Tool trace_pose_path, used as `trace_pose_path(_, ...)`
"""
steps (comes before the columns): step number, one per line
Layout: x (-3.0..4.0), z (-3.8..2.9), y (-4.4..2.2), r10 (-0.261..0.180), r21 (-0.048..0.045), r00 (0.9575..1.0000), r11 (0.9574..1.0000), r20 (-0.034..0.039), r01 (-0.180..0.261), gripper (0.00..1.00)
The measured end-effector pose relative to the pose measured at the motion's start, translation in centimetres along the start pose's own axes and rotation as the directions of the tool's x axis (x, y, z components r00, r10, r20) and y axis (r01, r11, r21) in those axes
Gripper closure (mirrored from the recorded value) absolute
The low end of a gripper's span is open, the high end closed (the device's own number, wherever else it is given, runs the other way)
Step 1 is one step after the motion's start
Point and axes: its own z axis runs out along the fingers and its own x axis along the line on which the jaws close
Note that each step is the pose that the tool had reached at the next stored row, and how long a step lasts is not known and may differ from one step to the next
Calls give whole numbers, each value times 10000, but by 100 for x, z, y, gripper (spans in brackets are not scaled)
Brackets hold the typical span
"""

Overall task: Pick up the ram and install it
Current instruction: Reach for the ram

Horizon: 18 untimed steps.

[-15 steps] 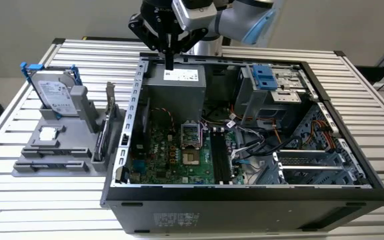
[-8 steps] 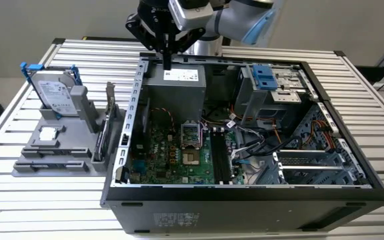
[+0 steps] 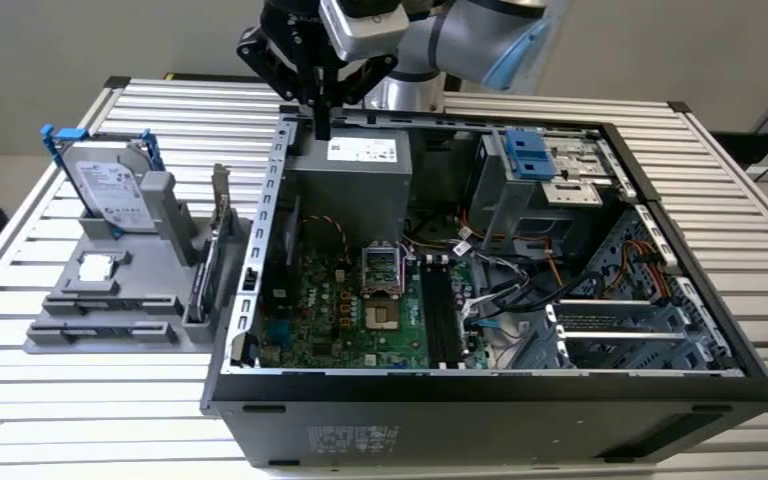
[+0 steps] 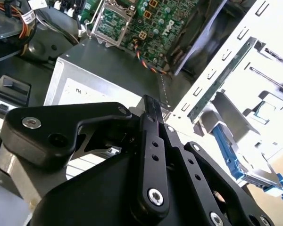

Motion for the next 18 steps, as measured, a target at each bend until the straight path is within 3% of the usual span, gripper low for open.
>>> trace_pose_path(18, 286, -7, -35, 0, -1, 10000, 10000, 8, 0, 100)
